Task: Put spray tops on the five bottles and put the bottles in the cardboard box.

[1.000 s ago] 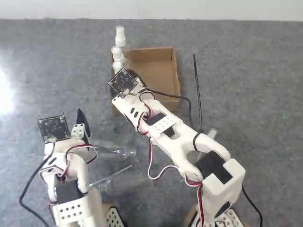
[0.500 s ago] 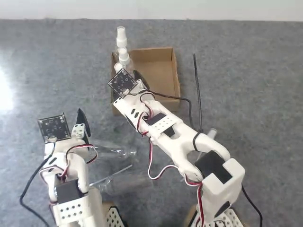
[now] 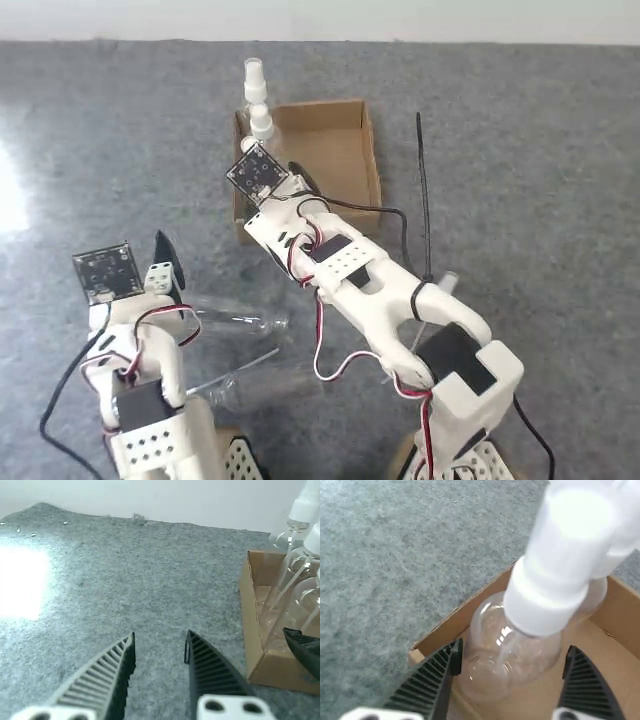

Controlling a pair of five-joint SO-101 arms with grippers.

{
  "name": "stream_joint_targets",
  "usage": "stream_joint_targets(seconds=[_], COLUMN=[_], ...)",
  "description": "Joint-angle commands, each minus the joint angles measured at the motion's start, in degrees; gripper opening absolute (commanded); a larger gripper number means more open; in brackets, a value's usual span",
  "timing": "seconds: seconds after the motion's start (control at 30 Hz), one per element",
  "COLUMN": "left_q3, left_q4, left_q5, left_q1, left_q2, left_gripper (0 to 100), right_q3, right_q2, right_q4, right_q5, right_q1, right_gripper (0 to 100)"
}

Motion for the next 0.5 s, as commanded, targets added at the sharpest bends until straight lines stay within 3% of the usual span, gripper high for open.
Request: stream_joint_targets(seconds=[0.0, 0.47], left_q3=[-0.6, -0.6], left_q4=[-1.7, -1.8], left_q5=[-0.4, -0.4], left_q1=[-0.4, -0.4], left_q2=[-1.1, -1.1], left_gripper=[15, 15], right_q3=[0.6, 10.0], right_q2=[-6.9, -21.1], right_q4=[0.7, 1.3], right_q5=[-0.2, 0.0], right_q1=[-0.1, -0.1], right_gripper=[28.2, 27.8])
